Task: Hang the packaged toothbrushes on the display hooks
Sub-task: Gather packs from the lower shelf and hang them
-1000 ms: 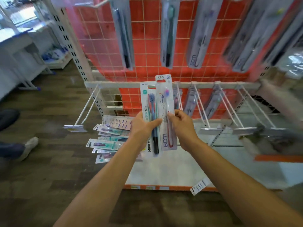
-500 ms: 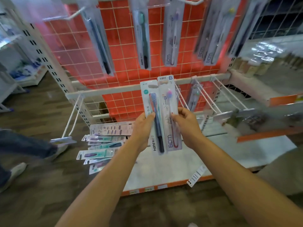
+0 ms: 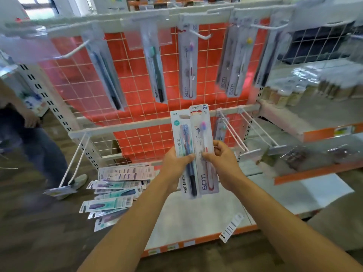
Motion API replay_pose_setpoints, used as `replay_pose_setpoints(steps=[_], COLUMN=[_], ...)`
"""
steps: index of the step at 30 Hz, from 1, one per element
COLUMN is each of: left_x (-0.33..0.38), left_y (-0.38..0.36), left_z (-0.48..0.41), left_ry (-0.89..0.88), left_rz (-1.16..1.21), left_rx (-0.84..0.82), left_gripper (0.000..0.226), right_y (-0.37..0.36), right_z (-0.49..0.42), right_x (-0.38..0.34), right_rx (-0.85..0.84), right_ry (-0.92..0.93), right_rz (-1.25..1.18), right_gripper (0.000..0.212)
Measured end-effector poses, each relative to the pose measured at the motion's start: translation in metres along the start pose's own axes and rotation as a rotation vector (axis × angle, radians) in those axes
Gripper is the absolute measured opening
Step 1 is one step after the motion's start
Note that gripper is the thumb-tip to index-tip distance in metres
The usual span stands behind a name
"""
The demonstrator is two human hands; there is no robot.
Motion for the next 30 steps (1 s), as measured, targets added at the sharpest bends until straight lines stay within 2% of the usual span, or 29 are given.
replay_pose_setpoints(steps=[7,16,19,26,30], left_x=[0.012,0.022,0.024,0.029,0.032], left_y=[-0.042,-0.096,-0.106,-0.111,-0.109], left_z=[-0.014,-0.028,-0.032,-0.037,-0.038], left_ry=[-0.011,0.008,0.055,0.058,0.011], left_rz=[0.037,0.106,0.137,0.145,0.092], left_rx=[-0.04,-0.039,-0.027,0.052,0.072], left_gripper=[0.022,0.017,0.022,0.027,0.017], right_y=[0.033,0.08,0.089,0.089,0.085], right_z=[-0.025,-0.056,-0.064,-0.074,-0.079], right_x=[-0.017,-0.033,-0.036,-0.041,-0.041], right_rx=[0.017,0.079,0.085,-0.013,-0.069], right_ry=[0.019,0.023,0.025,0.014,0.011], right_rz=[0.052,-0.015,-0.011,-0.049,-0.078], right_gripper=[0.022,0.021,0.022,0.017,0.021])
Point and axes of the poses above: each hand's wrist, its own z-axis away from the middle knuckle, its own y-axis out of the back of the hand, x = y × z, the point moved 2 cm from there along -z, towards the middle knuckle, and after that the axes turned 6 degrees about x, right-handed, at the moved point
